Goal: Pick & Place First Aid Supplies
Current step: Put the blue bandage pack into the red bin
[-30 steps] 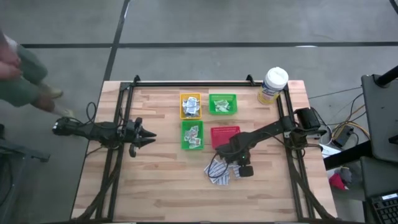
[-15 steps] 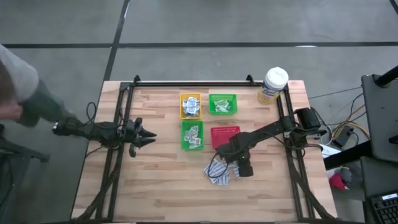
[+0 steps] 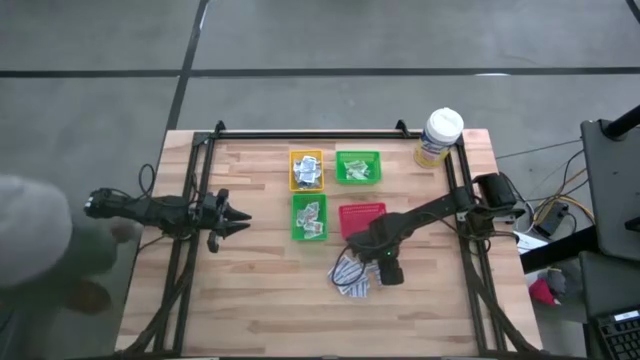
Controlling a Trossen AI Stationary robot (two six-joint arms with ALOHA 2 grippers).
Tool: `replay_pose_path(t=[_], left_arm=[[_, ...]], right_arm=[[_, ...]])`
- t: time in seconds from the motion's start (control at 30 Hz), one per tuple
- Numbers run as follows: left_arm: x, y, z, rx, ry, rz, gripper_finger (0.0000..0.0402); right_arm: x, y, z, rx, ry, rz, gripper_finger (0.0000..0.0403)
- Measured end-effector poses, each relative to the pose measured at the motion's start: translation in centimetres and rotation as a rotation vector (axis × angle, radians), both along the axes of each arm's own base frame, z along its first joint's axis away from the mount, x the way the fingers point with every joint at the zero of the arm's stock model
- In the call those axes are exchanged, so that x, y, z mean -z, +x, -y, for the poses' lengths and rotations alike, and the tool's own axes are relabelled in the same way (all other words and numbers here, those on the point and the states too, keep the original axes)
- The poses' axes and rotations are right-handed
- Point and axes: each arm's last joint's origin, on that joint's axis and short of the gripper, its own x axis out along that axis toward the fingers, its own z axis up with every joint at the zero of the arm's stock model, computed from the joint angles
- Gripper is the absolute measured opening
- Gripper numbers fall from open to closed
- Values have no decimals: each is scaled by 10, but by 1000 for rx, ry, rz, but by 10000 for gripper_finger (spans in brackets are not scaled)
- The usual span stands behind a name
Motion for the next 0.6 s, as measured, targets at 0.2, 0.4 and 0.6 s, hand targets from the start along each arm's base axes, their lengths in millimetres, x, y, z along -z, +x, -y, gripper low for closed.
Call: replay_pose_path(t=[0.2, 0.4, 0.6], left_arm=[[0, 0, 0, 0, 0, 0, 115], [0, 0, 0, 0, 3, -1, 115], [0, 0, 0, -3, 4, -1, 115]], right_arm=[[4, -5, -5, 27, -69, -5, 94], [5, -6, -8, 84, -119, -10, 70], [5, -6, -9, 123, -132, -23, 45]])
